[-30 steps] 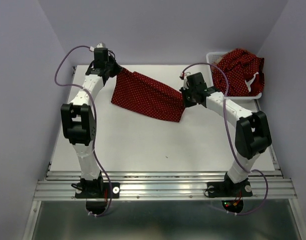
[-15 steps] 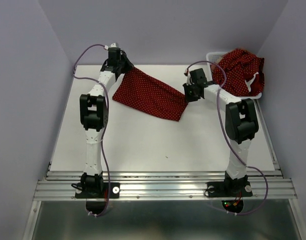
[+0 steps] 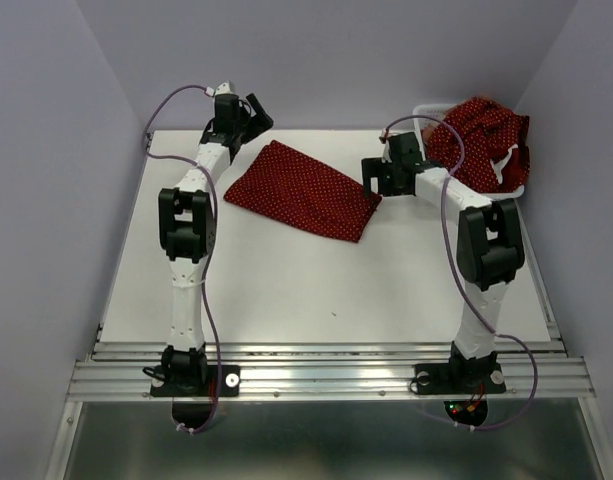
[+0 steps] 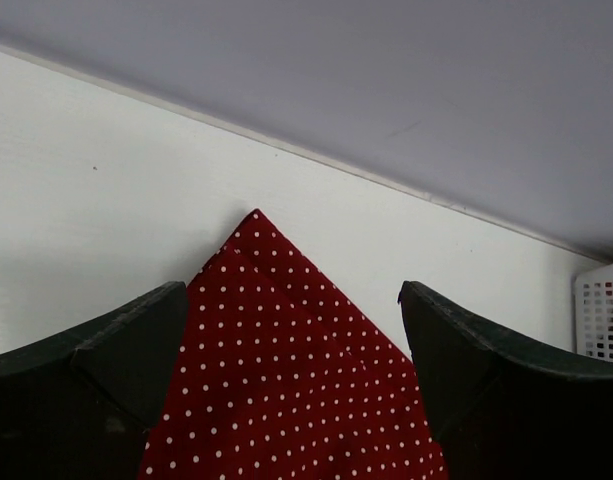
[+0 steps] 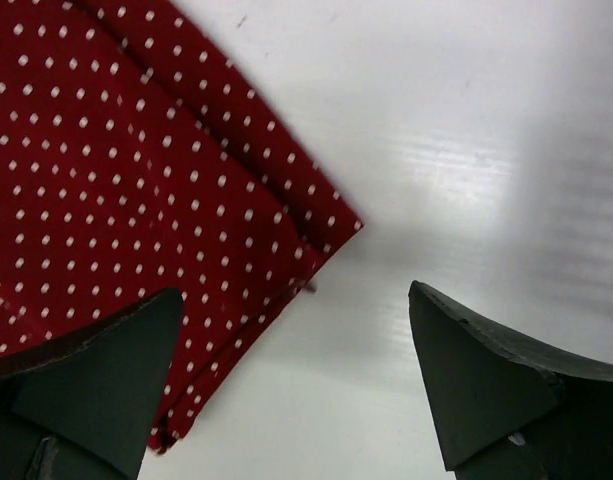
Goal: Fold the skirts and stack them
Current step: Fold the skirt
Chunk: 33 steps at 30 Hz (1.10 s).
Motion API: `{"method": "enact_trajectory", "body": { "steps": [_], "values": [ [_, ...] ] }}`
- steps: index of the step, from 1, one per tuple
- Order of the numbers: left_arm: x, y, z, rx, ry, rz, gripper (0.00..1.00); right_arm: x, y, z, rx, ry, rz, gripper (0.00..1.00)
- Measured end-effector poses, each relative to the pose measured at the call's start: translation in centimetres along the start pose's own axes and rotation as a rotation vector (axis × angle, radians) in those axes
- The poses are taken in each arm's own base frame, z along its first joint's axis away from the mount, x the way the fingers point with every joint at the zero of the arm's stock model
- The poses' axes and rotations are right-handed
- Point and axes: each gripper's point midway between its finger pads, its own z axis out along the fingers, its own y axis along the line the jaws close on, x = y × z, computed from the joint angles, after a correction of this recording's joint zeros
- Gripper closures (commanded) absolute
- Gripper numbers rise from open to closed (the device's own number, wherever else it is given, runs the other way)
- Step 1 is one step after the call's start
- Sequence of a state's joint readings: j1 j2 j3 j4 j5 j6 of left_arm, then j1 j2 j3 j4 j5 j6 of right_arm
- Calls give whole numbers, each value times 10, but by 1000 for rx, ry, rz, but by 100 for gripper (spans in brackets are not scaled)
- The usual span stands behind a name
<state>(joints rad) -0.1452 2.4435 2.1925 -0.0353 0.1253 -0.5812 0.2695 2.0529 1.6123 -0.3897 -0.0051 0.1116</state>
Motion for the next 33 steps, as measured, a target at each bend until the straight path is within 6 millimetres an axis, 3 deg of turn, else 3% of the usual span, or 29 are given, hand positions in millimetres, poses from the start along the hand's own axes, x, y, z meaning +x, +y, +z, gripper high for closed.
{"method": "enact_trajectory", "body": {
  "steps": [6,9,14,18,23,26,30,33],
  "values": [
    [0,-5,-39,-19,32,87,1,33,29,-39,-172,27,54,0],
    [9,-1,-56,-35,62,122,1,43,46,-48,-249,34,55,0],
    [49,32,-67,-106,154,147,1,47,88,-51,-380,31,12,0],
    [86,56,-68,-143,250,142,1,53,114,-35,-437,50,-17,0],
    [112,66,-65,-130,310,130,1,77,119,-7,-448,115,-15,0],
    [123,69,-66,-104,320,123,1,74,121,-5,-462,98,-12,0],
    [136,70,-85,-68,318,106,1,78,120,-6,-464,88,-7,0],
    [153,75,-120,-74,342,66,1,89,117,-16,-465,90,-5,0]
  ]
}}
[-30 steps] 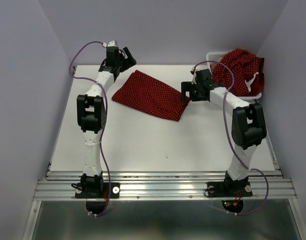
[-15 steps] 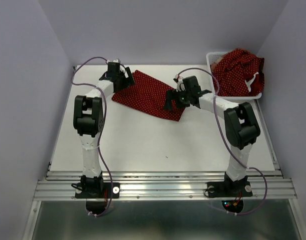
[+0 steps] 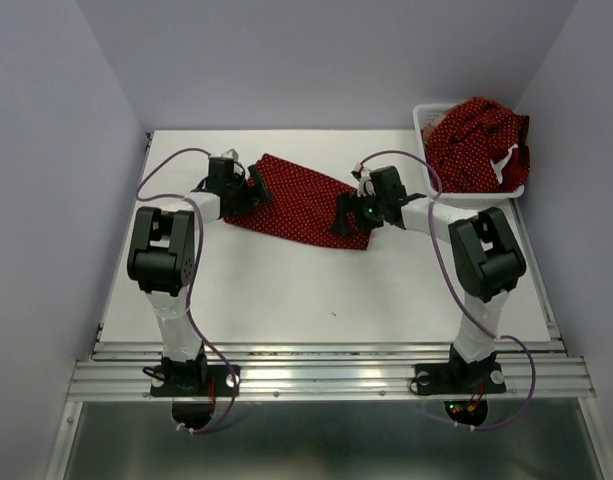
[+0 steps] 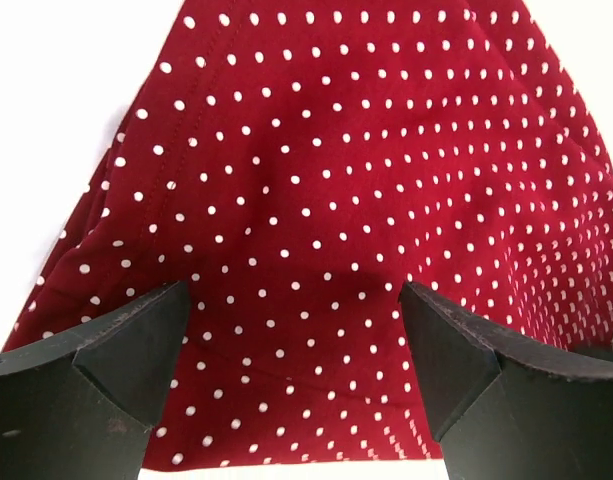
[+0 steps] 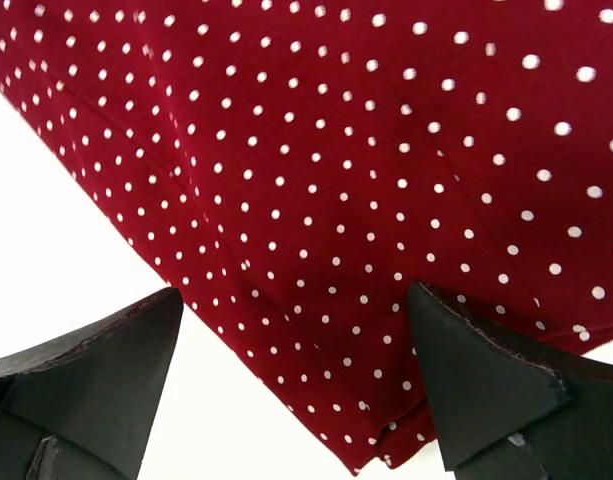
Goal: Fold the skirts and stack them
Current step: Fold the skirt
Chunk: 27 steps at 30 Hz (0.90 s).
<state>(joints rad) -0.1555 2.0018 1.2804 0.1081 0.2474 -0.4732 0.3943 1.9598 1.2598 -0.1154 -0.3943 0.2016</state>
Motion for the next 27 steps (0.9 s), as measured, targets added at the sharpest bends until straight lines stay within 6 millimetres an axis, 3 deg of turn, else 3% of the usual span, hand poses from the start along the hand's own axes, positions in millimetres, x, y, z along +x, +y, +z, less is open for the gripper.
{"method": "enact_trajectory", "body": {
  "steps": [9,13,15,18,24,27],
  "values": [
    [92,13,-81,-31,99,-104,1,69,13,-64,21,119,50,0],
    [138,-4,-109,-35,202,-81,1,67,21,-90,40,112,50,0],
    [149,-12,-118,-41,232,-57,1,58,23,-102,67,72,51,0],
    [141,-16,-132,-86,220,-36,1,44,20,-114,130,8,69,0],
    [74,-31,-156,-132,18,-5,1,48,-9,-115,287,-12,182,0],
    [56,-34,-159,-140,-40,14,1,54,-28,-111,350,3,245,0]
  ]
}}
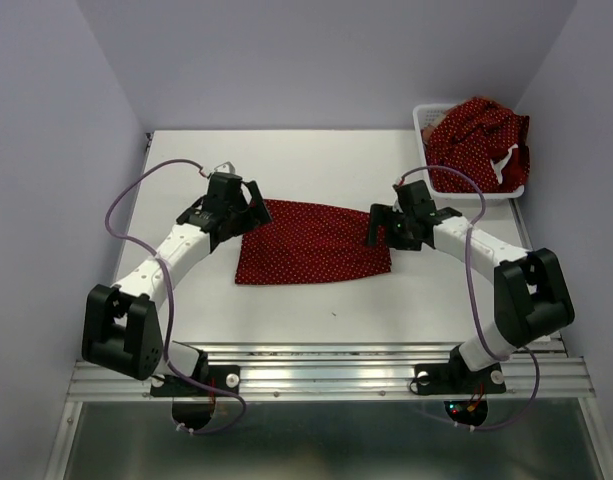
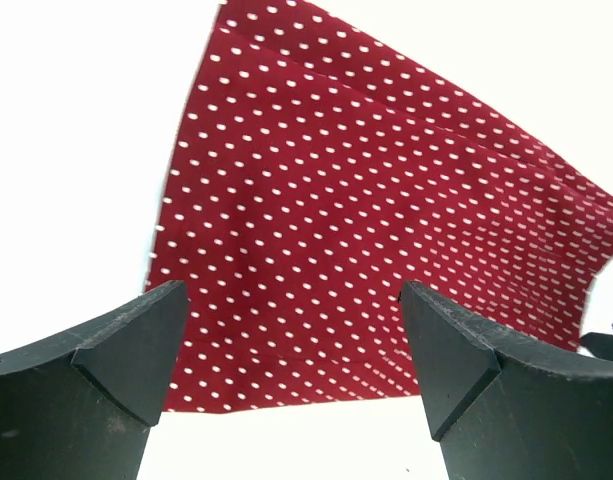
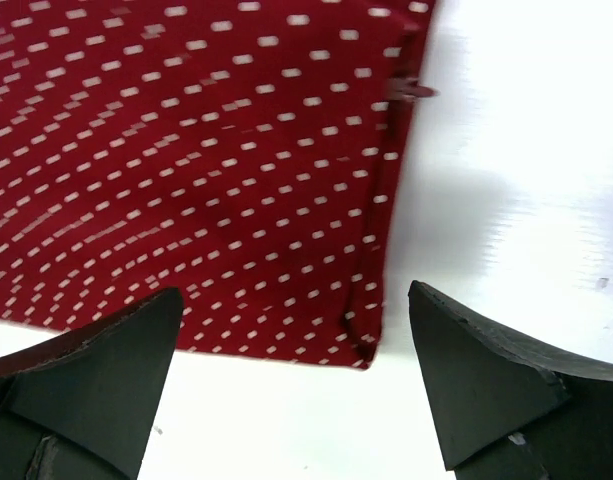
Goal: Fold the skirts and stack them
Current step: Fold the skirt
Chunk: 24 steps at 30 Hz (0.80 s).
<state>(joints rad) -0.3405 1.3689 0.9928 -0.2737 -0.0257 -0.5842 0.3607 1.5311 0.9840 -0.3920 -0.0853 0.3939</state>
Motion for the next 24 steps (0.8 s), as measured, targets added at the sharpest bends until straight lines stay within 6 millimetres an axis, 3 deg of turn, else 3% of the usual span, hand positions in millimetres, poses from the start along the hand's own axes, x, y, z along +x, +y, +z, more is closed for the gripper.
{"method": "enact_trajectory", "body": {
  "steps": [4,9,13,21,22,24],
  "values": [
    [1,8,12,-43,6,22,1,7,-14,16,41,38,58,1],
    [12,12,34,-65,61,44,1,22,-24,31,70,86,113,11],
    [12,9,35,-49,59,46,1,24,-21,36,43,76,126,31],
    [9,4,36,-26,50,45,1,27,-4,43,-73,75,133,57],
    [10,4,36,-23,50,44,1,27,-3,45,-79,76,133,67],
    [11,4,37,-22,53,44,1,27,-2,48,-81,79,132,76]
  ]
}}
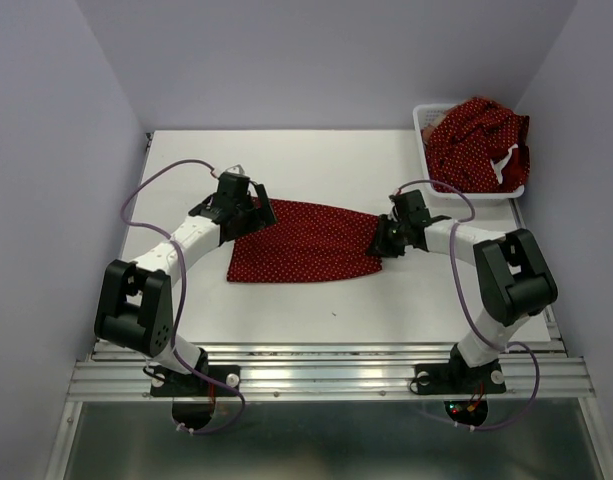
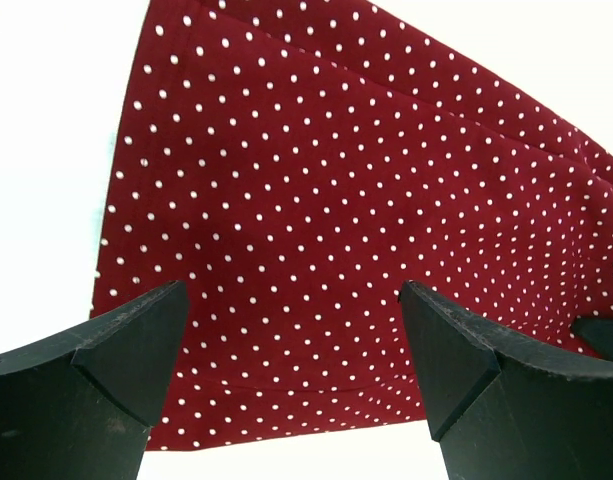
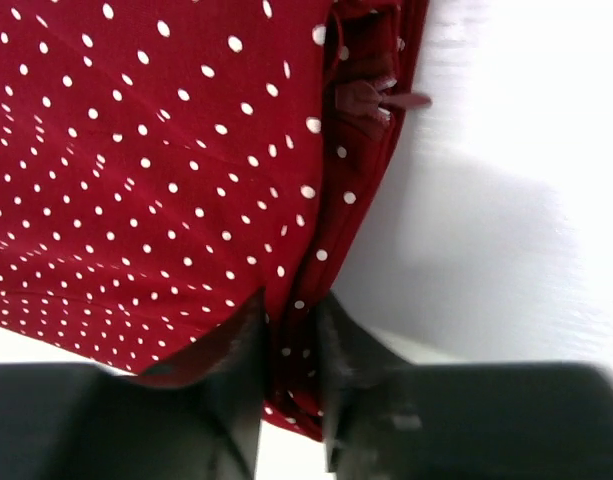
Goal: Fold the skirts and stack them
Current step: Fold the skirt
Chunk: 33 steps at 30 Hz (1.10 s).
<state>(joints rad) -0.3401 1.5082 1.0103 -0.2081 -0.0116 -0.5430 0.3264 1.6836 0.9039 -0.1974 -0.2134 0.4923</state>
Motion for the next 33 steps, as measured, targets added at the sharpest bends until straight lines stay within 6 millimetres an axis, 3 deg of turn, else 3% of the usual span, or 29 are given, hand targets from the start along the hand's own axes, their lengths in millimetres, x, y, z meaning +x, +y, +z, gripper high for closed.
{"method": "enact_trajectory", "body": {
  "steps": [1,4,9,14,18,22,23,25,33],
  "values": [
    [1,1,0,-1,2,0,1,1,-1,3,2,6,4,84],
    [2,1,1,0,5,0,1,-2,-1,7,8,6,11,93],
    [10,-4,0,42,37,20,1,-11,-11,4,92,-22,-20,96],
    [29,-41,-8,244,120,112,1,-31,-26,-9,221,-54,-102,99],
    [59,-75,-11,381,191,218,2,-37,-37,-21,298,-42,-158,99],
    [96,-90,3,418,299,283,27,-43,-40,-39,351,-29,-204,99],
    [101,-91,8,418,316,291,30,-46,-40,-43,358,-33,-212,99],
    [110,-91,19,414,349,300,46,-58,-35,-54,372,-49,-237,99],
    [117,-105,39,455,391,329,56,-78,-9,-77,307,-66,-282,99]
  ]
}}
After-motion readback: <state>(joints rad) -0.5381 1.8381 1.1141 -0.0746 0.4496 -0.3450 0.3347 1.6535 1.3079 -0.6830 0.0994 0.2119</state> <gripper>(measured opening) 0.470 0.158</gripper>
